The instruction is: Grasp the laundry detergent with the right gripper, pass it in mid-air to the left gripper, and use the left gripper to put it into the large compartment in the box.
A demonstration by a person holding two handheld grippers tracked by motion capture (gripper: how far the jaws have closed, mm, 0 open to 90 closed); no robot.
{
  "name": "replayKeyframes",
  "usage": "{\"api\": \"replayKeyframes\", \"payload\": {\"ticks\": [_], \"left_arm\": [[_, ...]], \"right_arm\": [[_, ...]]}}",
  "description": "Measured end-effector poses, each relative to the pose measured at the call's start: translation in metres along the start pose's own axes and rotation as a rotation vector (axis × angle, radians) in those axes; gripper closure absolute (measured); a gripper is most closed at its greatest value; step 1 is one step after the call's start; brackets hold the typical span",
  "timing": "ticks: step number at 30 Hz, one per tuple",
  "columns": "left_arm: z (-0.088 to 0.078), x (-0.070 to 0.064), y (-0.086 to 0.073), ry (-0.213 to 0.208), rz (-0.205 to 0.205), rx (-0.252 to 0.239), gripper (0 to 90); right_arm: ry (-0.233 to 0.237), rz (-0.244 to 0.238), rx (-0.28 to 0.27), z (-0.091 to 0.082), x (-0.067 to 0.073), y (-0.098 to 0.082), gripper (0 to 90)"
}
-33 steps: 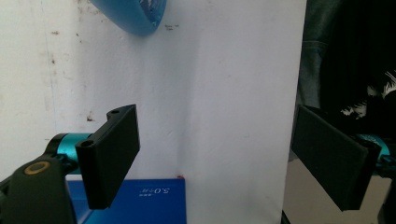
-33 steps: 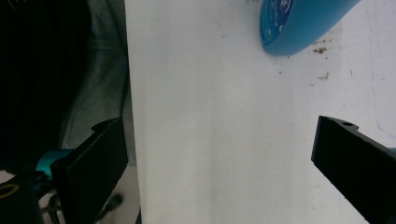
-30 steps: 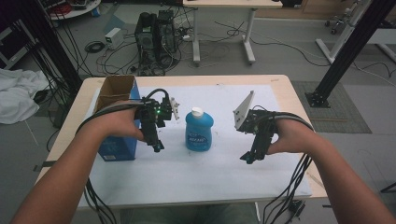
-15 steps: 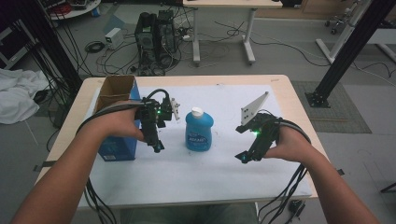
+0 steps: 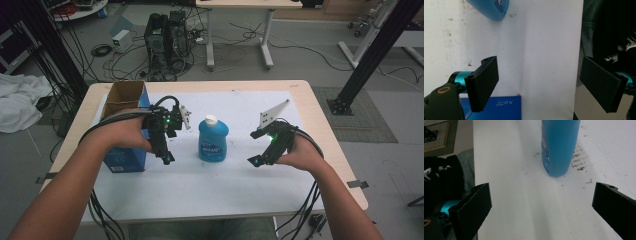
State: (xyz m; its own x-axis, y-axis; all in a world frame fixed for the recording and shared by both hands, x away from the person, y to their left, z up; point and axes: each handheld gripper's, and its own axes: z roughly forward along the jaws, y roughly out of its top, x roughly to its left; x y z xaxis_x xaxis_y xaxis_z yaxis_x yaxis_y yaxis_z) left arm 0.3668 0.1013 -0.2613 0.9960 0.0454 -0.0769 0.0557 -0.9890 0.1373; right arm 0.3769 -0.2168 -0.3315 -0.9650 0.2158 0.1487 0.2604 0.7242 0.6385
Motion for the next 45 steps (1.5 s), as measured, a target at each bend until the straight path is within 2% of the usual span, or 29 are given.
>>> {"api": "replayKeyframes", "payload": {"ticks": [6,8,9,12,13,16,25,26,27,29,30,31,45], "left_arm": [[0.002,0.0,-0.004,0.0,-0.013,-0.008,15.8],[0.002,0.0,-0.005,-0.001,-0.015,-0.002,15.8],[0.002,0.0,-0.005,-0.002,-0.016,-0.009,15.8],[0.002,-0.001,-0.006,-0.002,-0.017,-0.011,15.8],[0.002,-0.001,-0.006,0.0,-0.008,0.0,15.8],[0.002,-0.001,-0.006,0.001,-0.01,-0.002,15.8],[0.005,-0.001,-0.006,0.0,-0.012,-0.001,15.8],[0.006,-0.001,-0.007,-0.001,-0.013,0.0,15.8],[0.007,-0.001,-0.007,-0.005,-0.013,-0.002,15.8],[0.008,-0.001,-0.008,-0.007,-0.02,-0.007,15.8],[0.009,-0.001,-0.008,-0.01,-0.021,-0.01,15.8],[0.008,-0.001,-0.008,-0.009,-0.015,-0.002,15.8],[0.011,0.002,-0.009,-0.022,-0.021,0.005,15.8]], "right_arm": [[0.004,0.012,-0.002,0.013,-0.014,0.001,1.4],[-0.004,0.008,-0.006,0.018,-0.017,0.003,1.4],[-0.006,-0.016,-0.018,0.021,-0.02,0.004,1.4],[-0.013,-0.006,-0.011,0.028,-0.023,0.007,1.4],[-0.009,-0.021,-0.011,0.031,-0.025,0.007,1.4],[-0.013,0.001,-0.002,0.037,-0.026,0.008,1.4],[-0.013,-0.017,-0.016,0.056,-0.031,0.014,1.4],[-0.015,0.001,-0.011,0.058,-0.031,0.015,1.4],[-0.017,-0.015,-0.018,0.061,-0.033,0.015,1.4],[-0.019,-0.013,-0.026,0.064,-0.035,0.016,1.4],[-0.017,-0.036,-0.032,0.066,-0.037,0.016,1.4],[-0.016,-0.02,-0.037,0.068,-0.037,0.017,1.4],[0.0,-0.034,-0.094,0.084,-0.043,0.02,1.4]]}}
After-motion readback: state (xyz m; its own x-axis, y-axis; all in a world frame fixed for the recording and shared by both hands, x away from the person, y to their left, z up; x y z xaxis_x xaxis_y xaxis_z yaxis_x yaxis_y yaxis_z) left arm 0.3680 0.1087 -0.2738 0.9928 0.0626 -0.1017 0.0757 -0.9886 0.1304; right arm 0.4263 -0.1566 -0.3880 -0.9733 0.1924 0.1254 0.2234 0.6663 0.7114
